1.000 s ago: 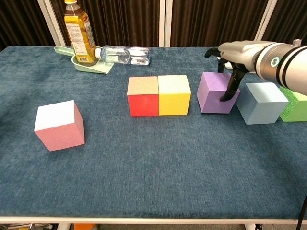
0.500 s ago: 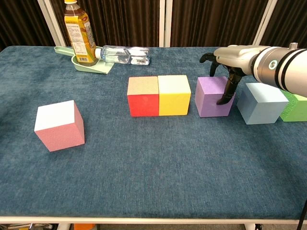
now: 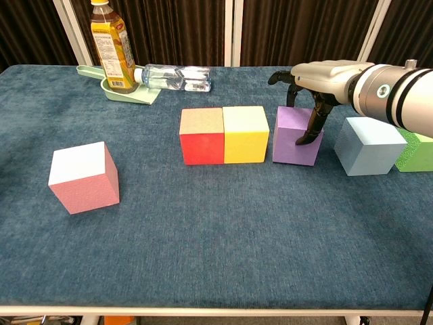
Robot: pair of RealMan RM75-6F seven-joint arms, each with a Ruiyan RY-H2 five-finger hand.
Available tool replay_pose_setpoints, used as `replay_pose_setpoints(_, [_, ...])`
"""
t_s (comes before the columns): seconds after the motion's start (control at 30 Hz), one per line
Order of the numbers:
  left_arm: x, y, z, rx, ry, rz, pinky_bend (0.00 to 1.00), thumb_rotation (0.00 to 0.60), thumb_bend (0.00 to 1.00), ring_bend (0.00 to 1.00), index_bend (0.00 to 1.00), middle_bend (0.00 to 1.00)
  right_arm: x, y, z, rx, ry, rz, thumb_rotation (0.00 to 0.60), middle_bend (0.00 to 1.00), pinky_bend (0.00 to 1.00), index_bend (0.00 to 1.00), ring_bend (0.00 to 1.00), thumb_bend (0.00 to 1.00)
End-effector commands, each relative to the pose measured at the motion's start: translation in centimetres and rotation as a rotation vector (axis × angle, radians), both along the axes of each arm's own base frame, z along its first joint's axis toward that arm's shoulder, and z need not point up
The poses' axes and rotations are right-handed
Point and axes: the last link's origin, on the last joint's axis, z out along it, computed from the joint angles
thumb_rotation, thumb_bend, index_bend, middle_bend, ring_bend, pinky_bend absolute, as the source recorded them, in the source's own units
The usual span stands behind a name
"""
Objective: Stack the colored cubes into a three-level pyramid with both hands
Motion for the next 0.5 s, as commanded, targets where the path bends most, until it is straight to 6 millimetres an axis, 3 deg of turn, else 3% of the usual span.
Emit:
replay_pose_setpoints(0.03, [0.04, 0.01, 0.00, 0.000, -0.001, -0.001, 0.11, 0.600, 0.00, 0.00, 0.09, 0.05, -0.21, 0.01, 0.08, -0.001, -0.003, 0.000, 0.600, 0.41, 0.00, 0.00, 0.00, 0.10])
replay_pose_setpoints(0.5, [0.22, 0.12, -0.34, -0.009, 0.001, -0.003, 0.11, 0.600, 0.00, 0.00, 0.10, 0.05, -0.50, -0.07, 0.61, -0.005, 0.020, 0.089, 0.600, 0.46, 0.00, 0.00, 0.00, 0.10])
